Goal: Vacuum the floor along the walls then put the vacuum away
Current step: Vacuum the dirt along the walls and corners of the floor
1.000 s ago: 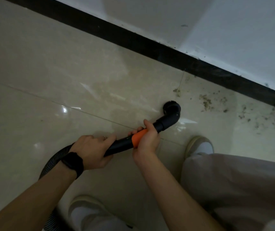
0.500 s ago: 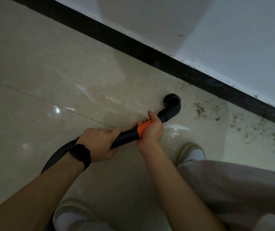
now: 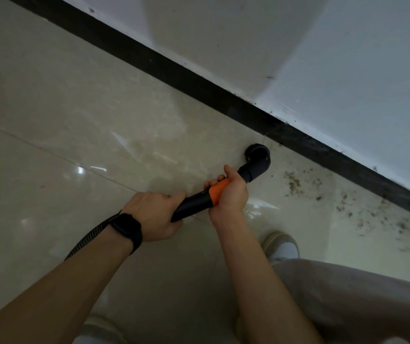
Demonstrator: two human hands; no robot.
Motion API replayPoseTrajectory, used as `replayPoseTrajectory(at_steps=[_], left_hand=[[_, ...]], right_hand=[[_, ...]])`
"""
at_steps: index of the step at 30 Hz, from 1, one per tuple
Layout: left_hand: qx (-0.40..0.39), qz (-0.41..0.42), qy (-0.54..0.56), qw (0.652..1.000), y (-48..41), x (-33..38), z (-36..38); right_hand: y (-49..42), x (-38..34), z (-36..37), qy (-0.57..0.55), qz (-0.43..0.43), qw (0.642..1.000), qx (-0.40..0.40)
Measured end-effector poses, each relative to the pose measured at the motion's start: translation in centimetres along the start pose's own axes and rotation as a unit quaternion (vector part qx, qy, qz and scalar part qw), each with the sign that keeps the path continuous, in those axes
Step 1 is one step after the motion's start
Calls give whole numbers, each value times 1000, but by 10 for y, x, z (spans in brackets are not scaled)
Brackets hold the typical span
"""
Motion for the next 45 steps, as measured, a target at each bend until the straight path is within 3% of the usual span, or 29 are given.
replayPoseTrajectory(at_steps=[11, 20, 34, 45], left_hand=[[29, -13, 16, 999, -35, 9, -17], [37, -38, 43, 998, -10, -34, -30], [-67, 104, -92, 988, 55, -3, 21], [-38, 73, -88, 993, 36, 9, 18]], right_hand=[[-20, -36, 16, 20, -13, 1000, -14], [-3, -5, 50, 14, 5, 997, -73], [36, 60, -56, -69, 66, 992, 82], [27, 32, -51, -65, 49, 994, 79]])
Point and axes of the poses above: each hand's wrist, its own y-axis away from the middle knuckle, its own z-axis out of the palm, x = y × z, the point moved 6 cm from there along -y, towards the middle knuckle, and after that the axes turned 2 degrees about y, right-handed, at the moved point
